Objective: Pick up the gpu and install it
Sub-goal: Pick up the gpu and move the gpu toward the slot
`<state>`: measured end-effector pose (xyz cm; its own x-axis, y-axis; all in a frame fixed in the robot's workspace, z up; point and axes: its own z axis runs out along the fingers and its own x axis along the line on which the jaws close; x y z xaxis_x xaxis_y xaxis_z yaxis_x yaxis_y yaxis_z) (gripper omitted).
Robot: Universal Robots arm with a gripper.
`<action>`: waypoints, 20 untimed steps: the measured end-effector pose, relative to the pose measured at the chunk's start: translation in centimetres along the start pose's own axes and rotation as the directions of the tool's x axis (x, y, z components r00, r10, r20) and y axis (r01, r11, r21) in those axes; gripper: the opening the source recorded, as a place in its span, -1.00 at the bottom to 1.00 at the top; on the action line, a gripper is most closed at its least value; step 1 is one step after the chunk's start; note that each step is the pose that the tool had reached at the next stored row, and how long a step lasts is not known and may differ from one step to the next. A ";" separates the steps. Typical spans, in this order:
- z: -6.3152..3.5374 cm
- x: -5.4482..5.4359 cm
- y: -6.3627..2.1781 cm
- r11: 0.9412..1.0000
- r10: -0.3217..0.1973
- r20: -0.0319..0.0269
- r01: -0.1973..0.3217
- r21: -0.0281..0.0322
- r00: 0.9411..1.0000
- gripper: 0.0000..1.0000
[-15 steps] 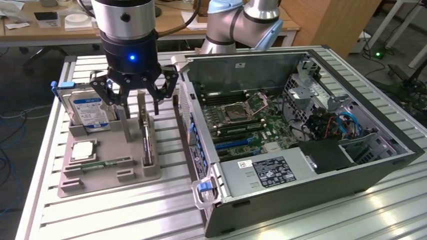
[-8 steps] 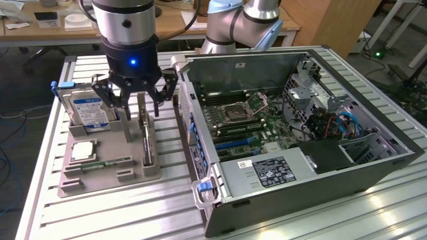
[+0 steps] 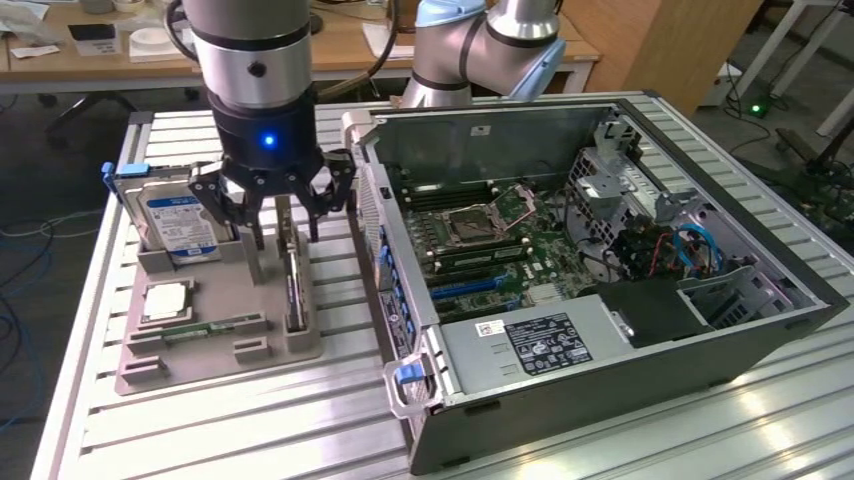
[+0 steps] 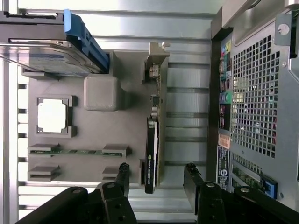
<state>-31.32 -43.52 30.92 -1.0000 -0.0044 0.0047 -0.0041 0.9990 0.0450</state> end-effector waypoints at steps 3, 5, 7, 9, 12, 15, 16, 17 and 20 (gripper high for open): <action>0.47 0.0 0.28 1.000 0.000 0.000 0.000 0.000 1.000 0.18; 0.79 0.0 0.40 1.000 0.000 0.000 0.000 0.000 1.000 0.18; 1.13 0.0 0.42 1.000 0.000 0.000 0.000 0.000 1.000 0.18; 1.49 0.0 0.41 1.000 0.000 0.000 0.000 0.000 1.000 0.18; 2.05 0.0 0.39 1.000 0.000 0.000 0.000 0.000 1.000 0.18; 2.80 0.0 0.36 1.000 0.000 0.000 0.000 0.000 1.000 0.18; 2.98 0.0 0.35 1.000 0.000 0.000 0.000 0.000 1.000 0.18; 3.17 0.0 0.34 1.000 0.000 0.000 0.000 0.000 1.000 0.18; 3.71 0.0 0.31 1.000 0.000 0.000 0.000 0.000 1.000 0.18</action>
<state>-31.31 -43.04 27.23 -1.0000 -0.0046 0.0047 -0.0044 0.9990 0.0450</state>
